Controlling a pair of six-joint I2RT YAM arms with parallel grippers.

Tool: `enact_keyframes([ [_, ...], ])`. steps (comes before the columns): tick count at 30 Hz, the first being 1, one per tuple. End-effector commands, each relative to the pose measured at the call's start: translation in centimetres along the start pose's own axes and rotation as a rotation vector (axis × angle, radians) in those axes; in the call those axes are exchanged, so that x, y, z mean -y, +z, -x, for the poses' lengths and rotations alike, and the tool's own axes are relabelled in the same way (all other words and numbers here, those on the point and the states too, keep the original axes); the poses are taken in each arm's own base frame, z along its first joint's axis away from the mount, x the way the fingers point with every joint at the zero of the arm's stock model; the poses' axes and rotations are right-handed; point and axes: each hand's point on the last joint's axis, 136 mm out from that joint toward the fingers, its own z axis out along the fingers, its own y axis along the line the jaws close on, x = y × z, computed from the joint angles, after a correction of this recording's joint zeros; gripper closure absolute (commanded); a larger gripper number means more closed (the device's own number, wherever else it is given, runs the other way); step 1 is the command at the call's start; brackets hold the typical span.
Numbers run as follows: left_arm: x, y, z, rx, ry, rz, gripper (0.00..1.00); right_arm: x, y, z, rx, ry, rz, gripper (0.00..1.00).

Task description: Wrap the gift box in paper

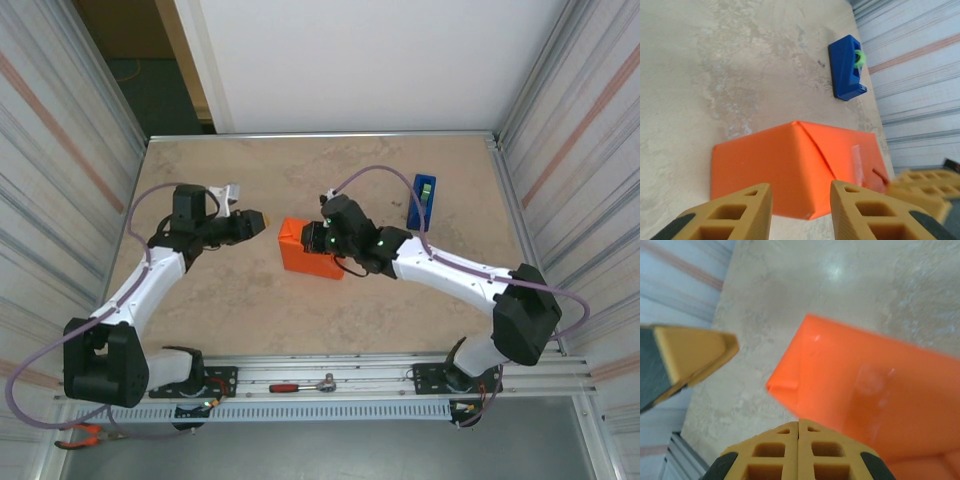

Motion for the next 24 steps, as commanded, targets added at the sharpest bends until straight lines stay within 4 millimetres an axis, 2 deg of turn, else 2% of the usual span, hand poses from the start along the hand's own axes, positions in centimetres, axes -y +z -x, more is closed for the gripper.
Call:
enact_keyframes([
  [1, -0.7, -0.6, 0.6, 0.049, 0.048, 0.041, 0.62, 0.6, -0.9, -1.3, 0.004, -0.077, -0.098, 1.00],
  [8, -1.7, -0.6, 0.4, 0.055, 0.059, 0.077, 0.60, 1.1, 0.1, -3.5, 0.008, -0.122, -0.172, 1.00],
  [15, -2.0, -0.6, 0.3, 0.058, 0.064, 0.087, 0.59, 1.3, 1.3, -3.0, 0.037, -0.125, -0.190, 1.00],
  [24, -1.8, -0.6, 0.3, 0.065, 0.073, 0.071, 0.58, 3.9, 1.5, -1.5, 0.058, -0.082, -0.233, 1.00],
])
